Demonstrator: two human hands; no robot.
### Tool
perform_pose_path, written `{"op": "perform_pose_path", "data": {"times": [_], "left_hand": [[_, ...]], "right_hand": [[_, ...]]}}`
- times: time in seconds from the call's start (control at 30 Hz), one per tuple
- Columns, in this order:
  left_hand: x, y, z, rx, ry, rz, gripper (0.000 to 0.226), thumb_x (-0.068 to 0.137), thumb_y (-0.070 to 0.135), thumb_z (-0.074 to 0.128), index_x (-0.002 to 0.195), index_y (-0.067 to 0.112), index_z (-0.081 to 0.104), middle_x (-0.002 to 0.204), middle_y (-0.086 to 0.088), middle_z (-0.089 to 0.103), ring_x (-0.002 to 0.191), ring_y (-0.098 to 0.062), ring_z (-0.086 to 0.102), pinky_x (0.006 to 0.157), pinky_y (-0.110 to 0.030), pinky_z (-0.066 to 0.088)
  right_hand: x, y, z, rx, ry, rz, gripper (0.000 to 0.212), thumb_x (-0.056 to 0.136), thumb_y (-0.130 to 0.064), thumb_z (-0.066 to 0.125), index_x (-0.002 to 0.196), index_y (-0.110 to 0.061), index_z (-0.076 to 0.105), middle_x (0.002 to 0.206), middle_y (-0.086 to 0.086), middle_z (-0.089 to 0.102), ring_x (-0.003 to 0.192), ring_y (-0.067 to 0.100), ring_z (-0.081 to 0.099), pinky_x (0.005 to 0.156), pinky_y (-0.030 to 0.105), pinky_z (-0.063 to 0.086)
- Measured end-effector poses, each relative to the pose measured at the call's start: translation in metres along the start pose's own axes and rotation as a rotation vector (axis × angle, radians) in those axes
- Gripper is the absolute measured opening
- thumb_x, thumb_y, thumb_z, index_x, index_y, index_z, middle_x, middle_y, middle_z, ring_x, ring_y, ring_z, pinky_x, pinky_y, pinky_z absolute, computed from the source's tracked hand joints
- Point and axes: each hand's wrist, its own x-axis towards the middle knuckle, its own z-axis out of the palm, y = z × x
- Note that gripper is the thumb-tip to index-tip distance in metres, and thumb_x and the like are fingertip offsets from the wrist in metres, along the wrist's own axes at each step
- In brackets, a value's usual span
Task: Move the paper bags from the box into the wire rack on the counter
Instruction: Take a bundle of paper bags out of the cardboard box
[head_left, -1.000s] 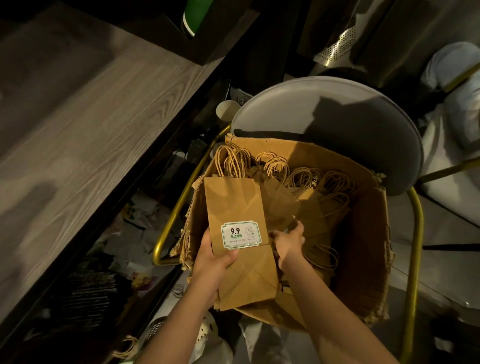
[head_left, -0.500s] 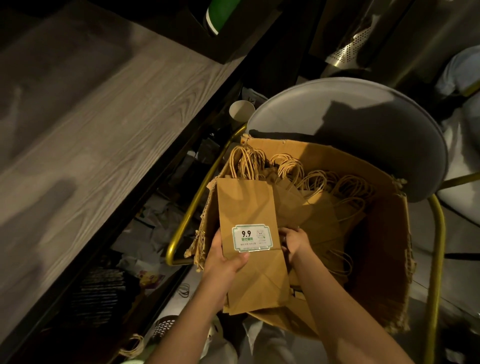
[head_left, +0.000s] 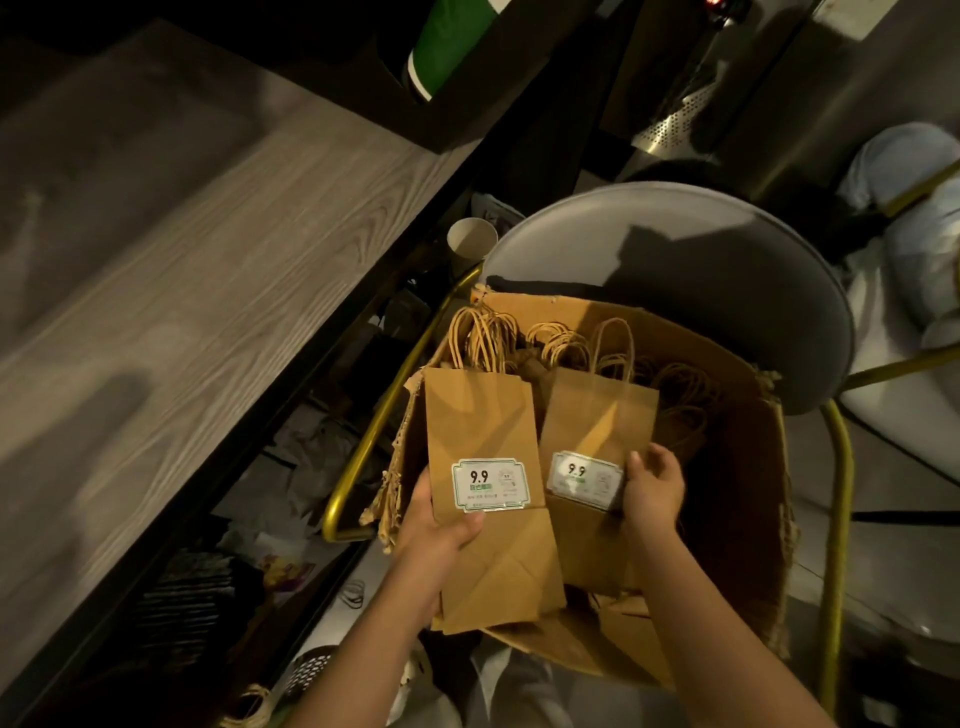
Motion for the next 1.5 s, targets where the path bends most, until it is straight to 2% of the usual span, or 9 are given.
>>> {"op": "perform_pose_path", "data": {"times": [0.2,0.37,0.63,0.77,1.0,1.13,1.2,1.37,1.5], "left_hand": [[0.000,0.001,0.003,-0.003,-0.025,-0.004,0.076,0.081,0.016,0.073,0.135,0.051,0.033,0.125,0.009,0.056,0.115,-0.022,0.052,0.096,-0.056,0.045],[-0.003,0.002,0.006,0.066,-0.078,0.061,0.079,0.080,0.019,0.073,0.138,0.050,0.029,0.119,0.013,0.055,0.112,-0.019,0.052,0.095,-0.053,0.047],[-0.009,0.003,0.004,0.066,-0.104,0.080,0.085,0.069,0.032,0.080,0.134,0.055,0.031,0.123,0.012,0.057,0.114,-0.019,0.054,0.094,-0.055,0.047],[-0.010,0.002,0.005,0.016,-0.110,0.068,0.085,0.073,0.025,0.080,0.138,0.051,0.030,0.123,0.009,0.057,0.115,-0.021,0.054,0.096,-0.056,0.046],[-0.008,0.002,0.011,-0.039,-0.096,0.052,0.094,0.058,0.043,0.083,0.138,0.043,0.035,0.120,0.008,0.059,0.112,-0.022,0.056,0.095,-0.056,0.046],[-0.003,-0.002,0.015,0.030,-0.049,0.072,0.088,0.072,0.025,0.081,0.143,0.040,0.031,0.126,0.008,0.055,0.117,-0.022,0.050,0.098,-0.055,0.044],[-0.001,-0.003,0.015,0.035,-0.032,0.059,0.084,0.075,0.019,0.078,0.142,0.041,0.032,0.126,0.008,0.055,0.118,-0.023,0.050,0.099,-0.055,0.044],[0.001,-0.004,0.015,0.020,-0.045,0.040,0.082,0.079,0.018,0.074,0.142,0.046,0.029,0.128,0.007,0.054,0.119,-0.023,0.050,0.099,-0.056,0.044],[0.000,-0.002,0.014,0.017,-0.044,0.045,0.082,0.082,0.015,0.072,0.143,0.045,0.026,0.122,0.011,0.054,0.119,-0.022,0.050,0.099,-0.055,0.044]], "right_hand": [[0.009,-0.027,-0.051,-0.025,-0.115,0.018,0.038,0.099,-0.017,0.051,0.136,-0.019,0.049,0.117,0.005,0.061,0.090,0.020,0.064,0.066,0.032,0.053],[0.007,-0.044,-0.064,-0.067,-0.267,0.075,0.035,0.099,-0.014,0.050,0.134,-0.016,0.052,0.101,0.002,0.063,0.088,0.020,0.065,0.066,0.032,0.051],[0.002,-0.059,-0.059,-0.049,-0.398,0.096,0.023,0.099,-0.009,0.048,0.119,-0.018,0.056,0.105,0.008,0.066,0.095,0.026,0.065,0.079,0.040,0.054],[-0.014,-0.043,-0.041,-0.051,-0.513,0.115,0.034,0.092,0.004,0.049,0.119,-0.016,0.053,0.103,0.012,0.065,0.091,0.029,0.065,0.066,0.039,0.054],[-0.028,-0.005,-0.009,0.011,-0.620,0.128,0.051,0.090,0.003,0.053,0.133,-0.024,0.050,0.117,0.007,0.066,0.101,0.028,0.068,0.079,0.043,0.057],[-0.039,0.000,0.002,-0.089,-0.726,0.079,0.058,0.094,-0.020,0.061,0.143,-0.036,0.035,0.124,-0.006,0.054,0.106,0.015,0.057,0.080,0.030,0.051],[-0.036,0.001,0.003,-0.136,-0.727,0.087,0.057,0.093,-0.027,0.062,0.143,-0.037,0.036,0.120,-0.008,0.052,0.106,0.015,0.056,0.078,0.028,0.050],[-0.020,0.005,0.004,-0.033,-0.555,0.155,0.043,0.096,-0.016,0.057,0.137,-0.022,0.049,0.127,0.007,0.058,0.104,0.021,0.062,0.083,0.034,0.054],[-0.003,0.006,-0.002,0.018,-0.472,0.222,0.040,0.096,-0.010,0.055,0.136,-0.014,0.050,0.122,0.017,0.059,0.115,0.030,0.059,0.095,0.043,0.052]]}}
